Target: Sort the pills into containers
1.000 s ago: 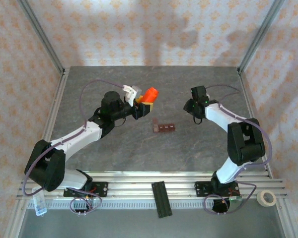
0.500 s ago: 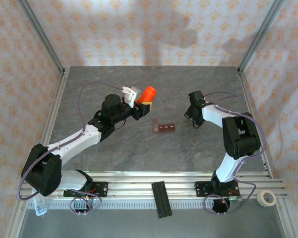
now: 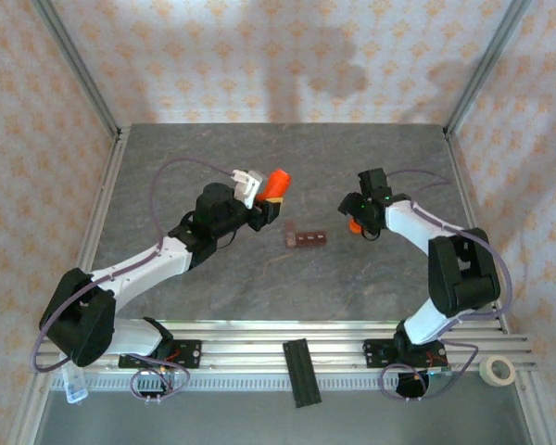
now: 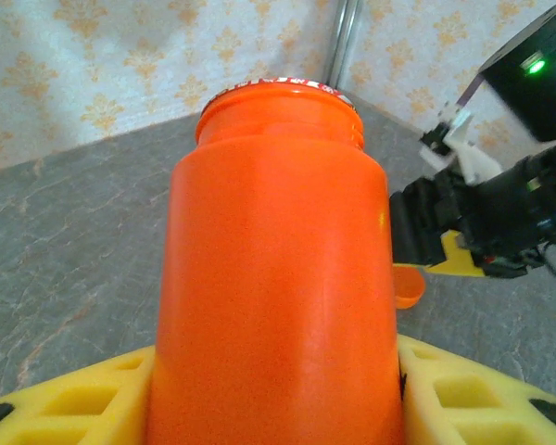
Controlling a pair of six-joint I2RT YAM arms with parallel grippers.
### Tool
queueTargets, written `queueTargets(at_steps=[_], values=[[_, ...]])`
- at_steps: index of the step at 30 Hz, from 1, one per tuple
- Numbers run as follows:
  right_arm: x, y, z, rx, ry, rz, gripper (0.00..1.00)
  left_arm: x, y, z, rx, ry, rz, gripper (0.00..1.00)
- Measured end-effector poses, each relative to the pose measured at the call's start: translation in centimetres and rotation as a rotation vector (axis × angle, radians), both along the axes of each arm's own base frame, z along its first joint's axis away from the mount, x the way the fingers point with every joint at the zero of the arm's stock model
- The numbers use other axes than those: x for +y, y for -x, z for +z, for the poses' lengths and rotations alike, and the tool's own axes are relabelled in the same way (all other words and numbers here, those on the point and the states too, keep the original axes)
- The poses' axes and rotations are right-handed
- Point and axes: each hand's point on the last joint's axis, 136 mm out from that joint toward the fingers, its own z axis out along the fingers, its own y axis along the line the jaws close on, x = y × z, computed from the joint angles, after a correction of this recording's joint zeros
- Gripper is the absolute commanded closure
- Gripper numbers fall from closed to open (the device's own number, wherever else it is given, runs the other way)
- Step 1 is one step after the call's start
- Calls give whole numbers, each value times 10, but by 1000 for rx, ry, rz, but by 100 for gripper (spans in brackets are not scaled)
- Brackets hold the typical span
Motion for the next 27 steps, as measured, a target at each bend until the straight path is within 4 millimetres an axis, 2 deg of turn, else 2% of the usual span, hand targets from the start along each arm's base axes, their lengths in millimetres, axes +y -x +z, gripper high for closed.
queueTargets(at_steps=[1, 4, 7, 10, 13, 17, 27], values=[[4, 1, 3, -4, -16, 15, 34, 1, -1, 0, -1, -1, 6, 100], [19, 4, 3, 6, -65, 52, 50, 2, -1, 0, -1, -3, 12, 100], [38, 7, -4, 27, -115, 84, 68, 3, -1, -3, 3, -8, 17, 100], [57, 12, -15, 58, -147, 112, 81, 5, 0, -10, 14, -17, 26, 100], [69, 19, -28, 85, -157, 132, 83, 6, 0, -12, 17, -22, 32, 100], [68, 29, -39, 111, -154, 127, 84, 4, 1, -12, 18, -23, 27, 100], [70, 30, -41, 106, -168, 113, 84, 2, 3, -12, 17, -23, 22, 100]])
